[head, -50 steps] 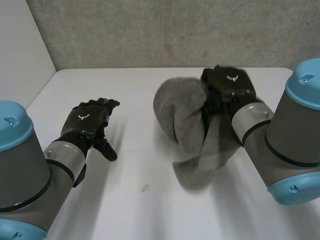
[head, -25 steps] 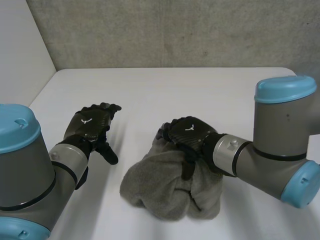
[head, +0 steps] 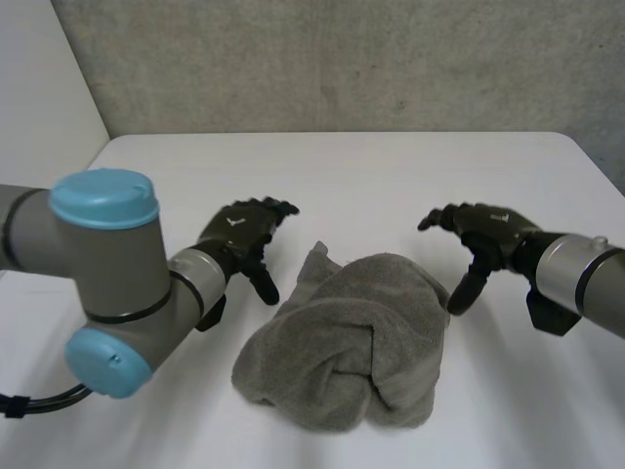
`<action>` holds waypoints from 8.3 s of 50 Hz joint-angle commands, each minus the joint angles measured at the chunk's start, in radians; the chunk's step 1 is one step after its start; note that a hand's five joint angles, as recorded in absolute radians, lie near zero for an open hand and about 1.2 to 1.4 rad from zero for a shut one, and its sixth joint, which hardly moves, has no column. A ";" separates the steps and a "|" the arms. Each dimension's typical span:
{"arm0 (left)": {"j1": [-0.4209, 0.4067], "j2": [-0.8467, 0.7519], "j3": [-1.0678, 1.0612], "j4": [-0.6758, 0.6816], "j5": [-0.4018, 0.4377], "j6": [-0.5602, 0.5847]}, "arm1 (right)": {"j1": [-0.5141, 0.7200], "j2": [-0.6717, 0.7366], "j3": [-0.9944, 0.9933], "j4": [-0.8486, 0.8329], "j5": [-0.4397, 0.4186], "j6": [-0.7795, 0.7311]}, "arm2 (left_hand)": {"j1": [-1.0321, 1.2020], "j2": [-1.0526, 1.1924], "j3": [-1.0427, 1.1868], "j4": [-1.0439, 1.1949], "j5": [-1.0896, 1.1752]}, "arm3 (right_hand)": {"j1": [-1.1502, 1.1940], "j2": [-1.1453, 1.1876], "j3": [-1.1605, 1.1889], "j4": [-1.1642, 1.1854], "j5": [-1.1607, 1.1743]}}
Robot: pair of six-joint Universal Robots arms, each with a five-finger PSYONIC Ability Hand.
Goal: Fold the towel.
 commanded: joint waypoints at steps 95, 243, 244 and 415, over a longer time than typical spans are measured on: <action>0.092 0.087 -0.372 0.283 -0.264 0.327 | 0.185 0.256 0.027 -0.329 0.236 -0.608 | 1.226 1.232 1.224 1.230 1.193 | 1.166 1.147 1.157 1.141 1.165; 0.161 -0.034 0.868 -0.104 -0.135 0.243 | 0.096 0.265 -1.016 -0.082 0.368 -0.422 | 1.226 1.232 1.224 1.230 1.193 | 1.166 1.147 1.157 1.141 1.165; 0.161 -0.034 0.893 -0.070 -0.141 0.225 | 0.098 0.261 -1.004 -0.147 0.386 -0.421 | 1.226 1.232 1.224 1.230 1.193 | 1.166 1.147 1.157 1.141 1.165; 0.262 0.622 0.006 -0.176 -0.011 0.271 | -0.103 -0.301 -0.600 0.307 0.116 -0.290 | 1.226 1.232 1.224 1.230 1.193 | 1.166 1.147 1.157 1.141 1.165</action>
